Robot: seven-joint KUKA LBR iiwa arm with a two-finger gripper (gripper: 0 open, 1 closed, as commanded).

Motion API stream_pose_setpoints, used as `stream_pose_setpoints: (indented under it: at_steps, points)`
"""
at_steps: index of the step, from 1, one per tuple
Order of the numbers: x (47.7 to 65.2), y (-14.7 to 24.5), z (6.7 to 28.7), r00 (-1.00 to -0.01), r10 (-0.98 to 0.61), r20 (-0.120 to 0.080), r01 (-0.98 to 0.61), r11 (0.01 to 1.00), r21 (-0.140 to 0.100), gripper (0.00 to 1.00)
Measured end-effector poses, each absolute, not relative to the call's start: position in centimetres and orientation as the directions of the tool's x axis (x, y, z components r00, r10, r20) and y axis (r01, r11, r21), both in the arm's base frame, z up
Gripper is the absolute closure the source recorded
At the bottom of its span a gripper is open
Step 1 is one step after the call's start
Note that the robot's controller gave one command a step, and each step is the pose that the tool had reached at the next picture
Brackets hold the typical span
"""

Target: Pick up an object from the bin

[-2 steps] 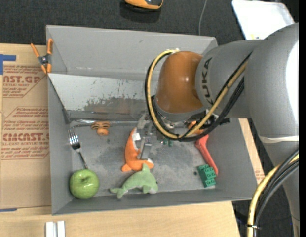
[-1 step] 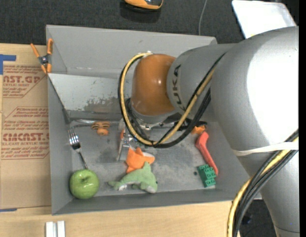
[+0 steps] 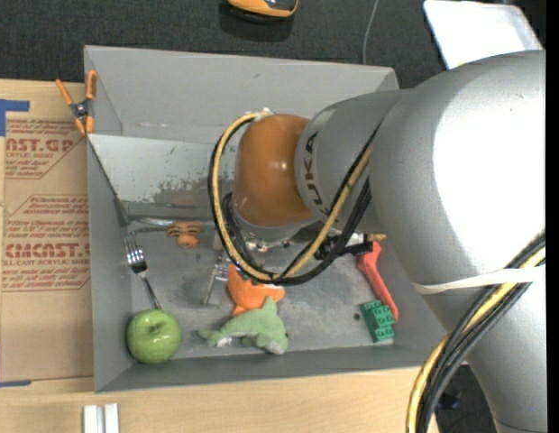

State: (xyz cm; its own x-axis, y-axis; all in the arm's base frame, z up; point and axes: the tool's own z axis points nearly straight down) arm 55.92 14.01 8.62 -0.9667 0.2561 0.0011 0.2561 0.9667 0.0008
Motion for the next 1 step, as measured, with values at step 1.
stream_pose_setpoints:
  at_steps: [1]
  points:
    - [55.58, 12.29, 7.94, -0.921, 0.389, -0.002, 0.389, 0.921, 0.003, 0.00]
